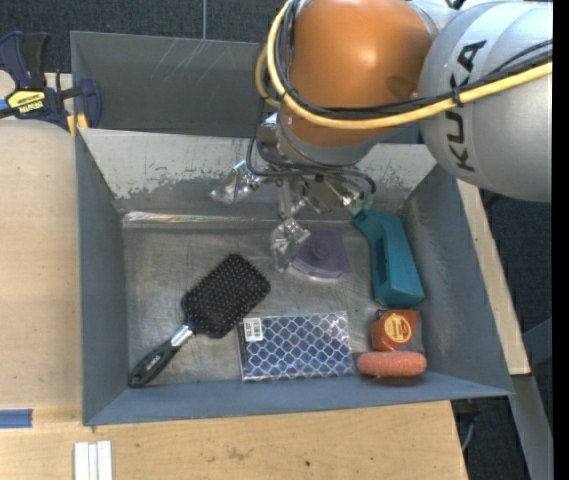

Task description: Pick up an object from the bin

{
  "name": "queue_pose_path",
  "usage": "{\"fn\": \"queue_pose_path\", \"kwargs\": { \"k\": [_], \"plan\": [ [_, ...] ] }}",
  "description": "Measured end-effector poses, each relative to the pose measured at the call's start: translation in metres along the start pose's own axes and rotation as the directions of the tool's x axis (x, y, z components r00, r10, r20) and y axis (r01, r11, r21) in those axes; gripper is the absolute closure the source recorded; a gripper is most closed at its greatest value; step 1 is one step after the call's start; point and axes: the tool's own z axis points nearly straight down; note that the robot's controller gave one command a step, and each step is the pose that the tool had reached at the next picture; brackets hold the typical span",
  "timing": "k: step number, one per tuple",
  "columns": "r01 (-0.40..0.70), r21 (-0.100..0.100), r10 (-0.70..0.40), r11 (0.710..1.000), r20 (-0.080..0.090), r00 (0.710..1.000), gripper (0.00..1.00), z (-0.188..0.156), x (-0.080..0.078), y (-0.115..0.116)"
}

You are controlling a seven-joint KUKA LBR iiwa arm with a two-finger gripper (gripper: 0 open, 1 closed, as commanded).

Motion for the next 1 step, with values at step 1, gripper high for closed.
{"fn": "queue_pose_path", "kwargs": {
  "k": [1],
  "plan": [
    [0.052, -0.001, -0.052, 0.999, -0.003, 0.999, 0.0, 0.0209, 0.0066, 0.0164]
  ]
}}
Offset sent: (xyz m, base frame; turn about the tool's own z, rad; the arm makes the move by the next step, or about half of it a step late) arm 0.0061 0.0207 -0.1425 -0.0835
